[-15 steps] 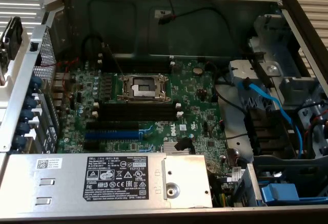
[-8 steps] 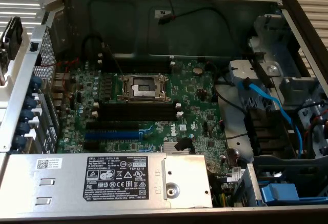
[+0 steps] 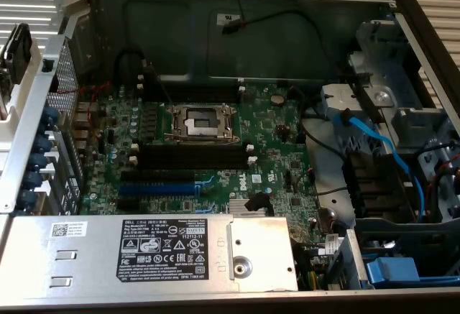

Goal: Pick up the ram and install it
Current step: 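Reach for the ram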

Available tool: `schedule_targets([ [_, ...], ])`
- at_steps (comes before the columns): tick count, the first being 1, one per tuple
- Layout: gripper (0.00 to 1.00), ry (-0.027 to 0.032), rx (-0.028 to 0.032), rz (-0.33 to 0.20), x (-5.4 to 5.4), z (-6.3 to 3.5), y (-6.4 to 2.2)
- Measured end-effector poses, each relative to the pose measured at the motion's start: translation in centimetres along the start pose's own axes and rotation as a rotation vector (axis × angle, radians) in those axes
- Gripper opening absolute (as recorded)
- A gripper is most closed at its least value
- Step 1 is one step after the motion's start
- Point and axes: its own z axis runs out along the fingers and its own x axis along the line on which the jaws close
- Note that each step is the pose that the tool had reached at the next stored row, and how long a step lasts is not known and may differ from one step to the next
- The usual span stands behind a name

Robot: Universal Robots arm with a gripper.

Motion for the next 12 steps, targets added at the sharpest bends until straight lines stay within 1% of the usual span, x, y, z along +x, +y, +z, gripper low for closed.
schedule_targets([
  [1, 0.10, -0.0017, -0.0002, 0.000, 0.3, 0.00, 0.05],
  [4, 0.10, -0.0039, -0.0010, 0.000, 1.3, -0.03, 0.27],
  [12, 0.10, -0.0046, -0.0028, 0.000, 3.7, -0.09, 1.43],
])
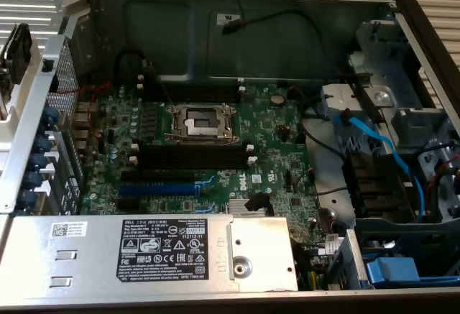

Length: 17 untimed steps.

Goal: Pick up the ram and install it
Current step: 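Reach for the ram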

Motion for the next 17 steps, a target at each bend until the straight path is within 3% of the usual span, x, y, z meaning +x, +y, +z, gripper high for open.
schedule_targets([
  [6, 0.10, -0.0007, -0.0009, 0.000, 2.0, -0.06, 0.72],
  [13, 0.10, -0.0012, -0.0042, 0.000, 4.8, -0.13, 0.94],
  [17, 0.10, -0.0012, -0.0054, -0.001, 5.4, -0.37, 0.98],
])
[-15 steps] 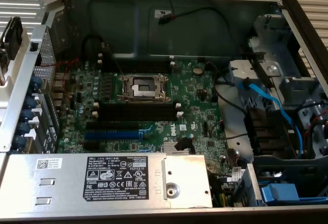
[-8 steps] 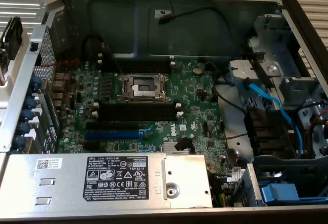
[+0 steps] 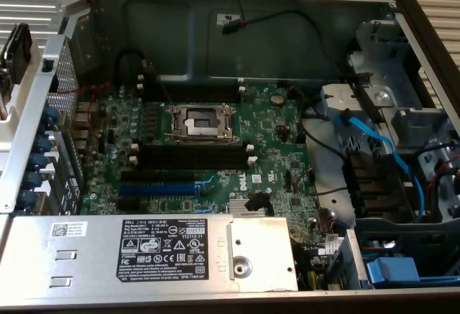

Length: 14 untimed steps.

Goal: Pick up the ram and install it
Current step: 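Reach for the ram, then pick up the ram and move it above insertion slot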

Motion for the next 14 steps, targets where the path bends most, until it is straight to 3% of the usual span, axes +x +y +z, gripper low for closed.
schedule_targets([
  [3, 0.10, 0.0003, -0.0064, -0.001, 0.05, -0.08, 0.01],
  [14, 0.10, 0.0001, -0.0069, -0.001, 0.06, -0.07, 0.00],
])
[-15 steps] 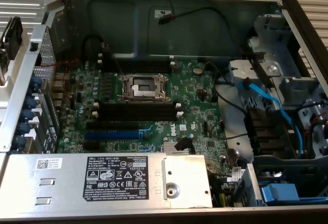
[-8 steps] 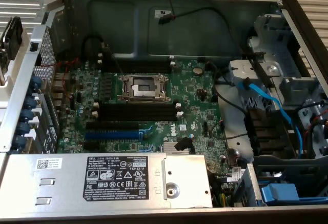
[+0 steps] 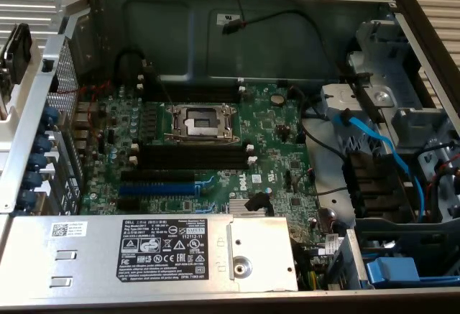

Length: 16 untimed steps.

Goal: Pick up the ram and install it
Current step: 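Pick up the ram and move it above insertion slot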

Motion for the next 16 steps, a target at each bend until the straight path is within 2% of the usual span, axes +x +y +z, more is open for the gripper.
schedule_targets([
  [4, 0.10, 0.0005, 0.0001, -0.002, -0.01, 0.00, 0.00],
  [16, 0.10, 0.0004, -0.0054, -0.216, -0.01, 0.00, 0.00],
])
